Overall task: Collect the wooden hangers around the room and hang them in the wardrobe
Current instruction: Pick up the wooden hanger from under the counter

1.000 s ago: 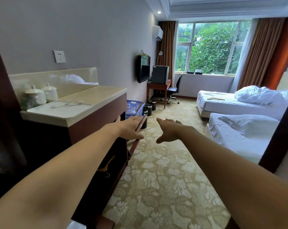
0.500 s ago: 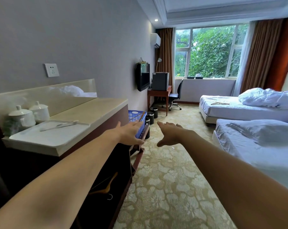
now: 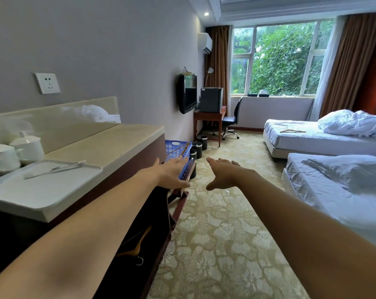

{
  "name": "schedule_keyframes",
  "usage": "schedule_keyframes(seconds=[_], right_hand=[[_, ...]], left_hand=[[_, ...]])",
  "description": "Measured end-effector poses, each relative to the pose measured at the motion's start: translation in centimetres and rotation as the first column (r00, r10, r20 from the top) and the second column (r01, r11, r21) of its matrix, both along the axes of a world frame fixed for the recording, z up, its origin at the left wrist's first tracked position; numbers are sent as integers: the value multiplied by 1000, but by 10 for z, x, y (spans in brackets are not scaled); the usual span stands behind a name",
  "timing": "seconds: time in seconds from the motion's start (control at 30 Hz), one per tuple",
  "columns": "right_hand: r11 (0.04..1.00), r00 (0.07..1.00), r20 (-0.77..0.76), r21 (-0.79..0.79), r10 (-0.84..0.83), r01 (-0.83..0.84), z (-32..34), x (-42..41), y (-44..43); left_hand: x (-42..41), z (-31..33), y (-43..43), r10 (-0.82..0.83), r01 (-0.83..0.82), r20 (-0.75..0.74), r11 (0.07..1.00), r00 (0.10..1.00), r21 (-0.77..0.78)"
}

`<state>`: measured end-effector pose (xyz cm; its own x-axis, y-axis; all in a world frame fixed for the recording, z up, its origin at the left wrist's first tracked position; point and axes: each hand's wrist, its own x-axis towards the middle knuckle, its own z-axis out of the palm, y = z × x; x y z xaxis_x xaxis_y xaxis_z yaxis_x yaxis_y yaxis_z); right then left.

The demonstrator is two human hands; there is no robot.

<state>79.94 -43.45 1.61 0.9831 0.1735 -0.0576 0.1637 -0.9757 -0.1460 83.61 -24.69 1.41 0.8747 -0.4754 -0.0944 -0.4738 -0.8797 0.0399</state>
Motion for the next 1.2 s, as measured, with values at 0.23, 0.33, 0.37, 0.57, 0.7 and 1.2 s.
schedule_keyframes(seconds=[0.23,0.33,0.37,0.57,0.7,1.2], right_hand=[[997,997,11,-12,81,-81,1,70,-24],[993,993,19,-37,114,-113,-1,104,-36],[992,992,20,-45,122,-121,-3,116,-40],[979,981,33,-79,191,-188,-13,181,-58],[966,969,31,-99,244,-240,-26,211,-61],[890,894,-103,-94,436,-445,-71,326,-3]], left_hand=[[55,-5,-28,66,-66,-19,998,998,-3],[80,-5,-40,104,-104,-23,994,994,-14],[88,-5,-44,115,-116,-23,993,993,-23],[129,-14,-58,198,-200,-46,978,979,-61],[150,-30,-62,248,-253,-83,966,965,-59],[238,-87,-24,375,-408,-235,906,897,-109]])
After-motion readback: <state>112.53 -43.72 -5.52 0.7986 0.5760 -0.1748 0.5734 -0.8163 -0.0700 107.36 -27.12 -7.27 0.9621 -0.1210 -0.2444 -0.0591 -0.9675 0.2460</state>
